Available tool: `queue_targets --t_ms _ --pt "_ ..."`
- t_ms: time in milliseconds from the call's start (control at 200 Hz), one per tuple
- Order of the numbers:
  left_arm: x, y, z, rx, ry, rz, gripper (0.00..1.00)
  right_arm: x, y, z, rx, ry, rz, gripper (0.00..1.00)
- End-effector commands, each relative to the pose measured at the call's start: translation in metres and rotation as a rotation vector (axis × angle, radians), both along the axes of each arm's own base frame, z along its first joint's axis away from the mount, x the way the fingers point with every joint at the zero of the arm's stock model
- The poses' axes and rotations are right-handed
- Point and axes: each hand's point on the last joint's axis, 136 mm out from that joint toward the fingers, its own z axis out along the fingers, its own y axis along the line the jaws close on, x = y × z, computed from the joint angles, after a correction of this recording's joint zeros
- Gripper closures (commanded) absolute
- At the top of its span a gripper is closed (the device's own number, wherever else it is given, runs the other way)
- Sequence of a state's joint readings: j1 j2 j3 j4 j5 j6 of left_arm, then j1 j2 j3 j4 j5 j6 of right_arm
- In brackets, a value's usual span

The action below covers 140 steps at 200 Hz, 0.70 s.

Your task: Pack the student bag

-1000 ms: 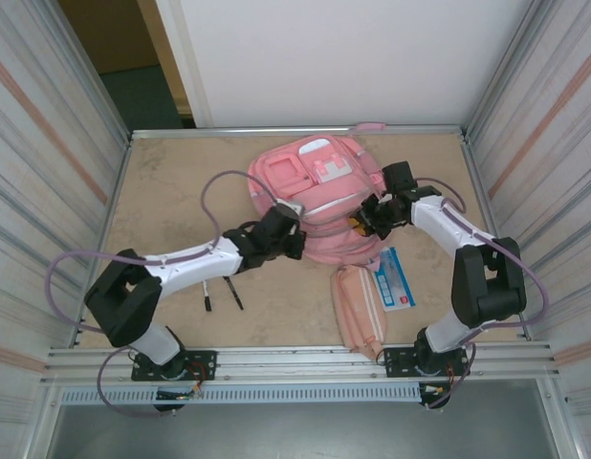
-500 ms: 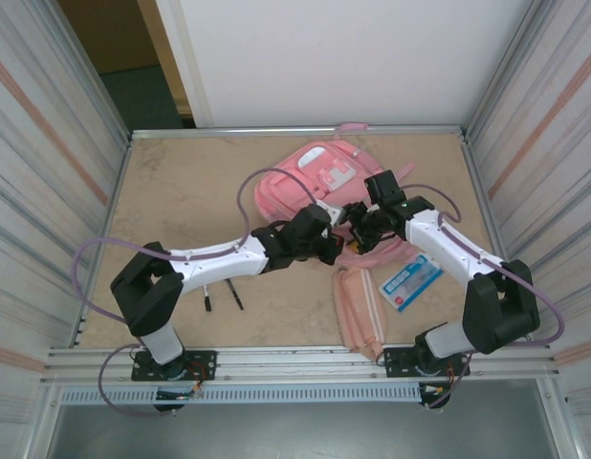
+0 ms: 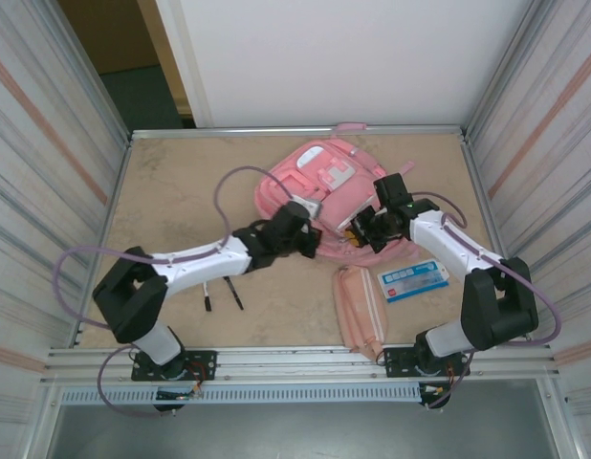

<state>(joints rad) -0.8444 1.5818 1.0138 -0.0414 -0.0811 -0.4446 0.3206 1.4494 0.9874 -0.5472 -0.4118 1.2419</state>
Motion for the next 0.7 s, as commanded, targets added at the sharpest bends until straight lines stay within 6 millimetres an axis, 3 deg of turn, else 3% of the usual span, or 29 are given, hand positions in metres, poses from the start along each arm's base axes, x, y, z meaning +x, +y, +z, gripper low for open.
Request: queue_targets --t_ms 0,115,175,281,356,431,506,561,697 --pt "0.025 0.071 -0.025 0.125 0.031 0.175 1.0 0.02 -0.004 0.017 -0.037 -0.113 0.072 0.97" --pt "0.047 0.101 -0.033 0.147 0.058 0.246 1.0 0.021 -0.004 0.016 -0.055 -0.111 0.091 0.97" --pt "0.052 0.1 -0.031 0.118 0.072 0.225 1.0 0.022 0.0 0.016 -0.04 -0.108 0.102 0.97" --pt "0.036 0.058 -0.008 -0.018 0.064 0.017 1.0 0.022 0.01 0.017 -0.016 -0.11 0.129 0.96" --pt "0.012 0.023 0.018 -0.121 0.037 -0.108 0.83 0.022 0.011 0.016 -0.018 -0.114 0.132 0.92" --pt "-0.016 -0.005 0.032 -0.154 -0.013 -0.186 0.73 0.022 0.012 0.018 -0.013 -0.116 0.135 0.81" --pt "-0.037 -0.031 0.032 -0.193 0.002 -0.241 0.66 0.021 0.009 0.018 -0.021 -0.122 0.135 0.78" --pt "-0.048 -0.048 0.027 -0.213 0.028 -0.278 0.64 0.02 0.007 0.017 -0.029 -0.123 0.136 0.81" --pt "-0.05 -0.074 0.007 -0.18 0.064 -0.294 0.62 0.017 0.008 0.014 -0.015 -0.11 0.137 0.91"
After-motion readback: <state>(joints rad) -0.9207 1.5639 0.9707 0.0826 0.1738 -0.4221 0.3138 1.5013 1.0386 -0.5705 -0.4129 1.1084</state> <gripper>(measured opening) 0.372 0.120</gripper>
